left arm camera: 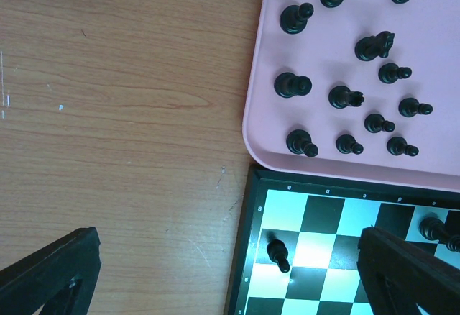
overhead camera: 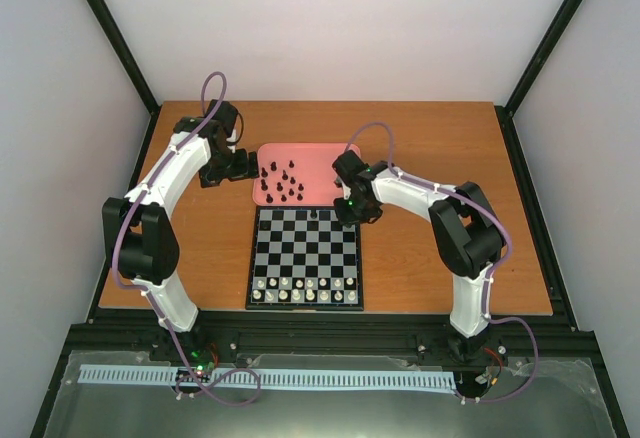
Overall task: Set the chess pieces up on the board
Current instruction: Place the chess piece on the chessboard.
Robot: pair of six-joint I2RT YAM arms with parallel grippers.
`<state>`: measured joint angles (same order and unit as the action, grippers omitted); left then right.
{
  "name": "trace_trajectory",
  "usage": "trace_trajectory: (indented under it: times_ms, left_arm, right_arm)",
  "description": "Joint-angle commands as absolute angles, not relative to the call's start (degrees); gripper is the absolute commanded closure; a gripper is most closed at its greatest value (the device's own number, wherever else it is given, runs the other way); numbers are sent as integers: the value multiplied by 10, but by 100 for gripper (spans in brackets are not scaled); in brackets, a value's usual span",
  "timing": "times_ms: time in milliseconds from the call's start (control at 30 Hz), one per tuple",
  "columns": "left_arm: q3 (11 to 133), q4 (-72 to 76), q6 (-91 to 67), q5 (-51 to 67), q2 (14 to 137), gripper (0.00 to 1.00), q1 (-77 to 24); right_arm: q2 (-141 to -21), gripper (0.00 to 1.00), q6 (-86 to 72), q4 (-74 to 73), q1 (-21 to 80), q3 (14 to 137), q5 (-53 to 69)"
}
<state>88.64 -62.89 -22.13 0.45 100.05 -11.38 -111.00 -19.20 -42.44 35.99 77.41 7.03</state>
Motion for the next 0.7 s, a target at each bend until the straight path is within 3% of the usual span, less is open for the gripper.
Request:
trace_trajectory:
  times_ms: [0, 400, 667]
  left_arm:
    - [892, -625, -223, 7, 1000, 0, -118]
    - [887, -626, -222, 5, 989, 0, -118]
    - [890, -627, -224, 10, 982, 0, -118]
  right_arm:
    - [-1091, 80, -190, -425, 370, 764, 57]
    - [-1065, 78, -194, -446, 376, 762, 54]
    - [-1025, 57, -199, -487, 376, 807, 32]
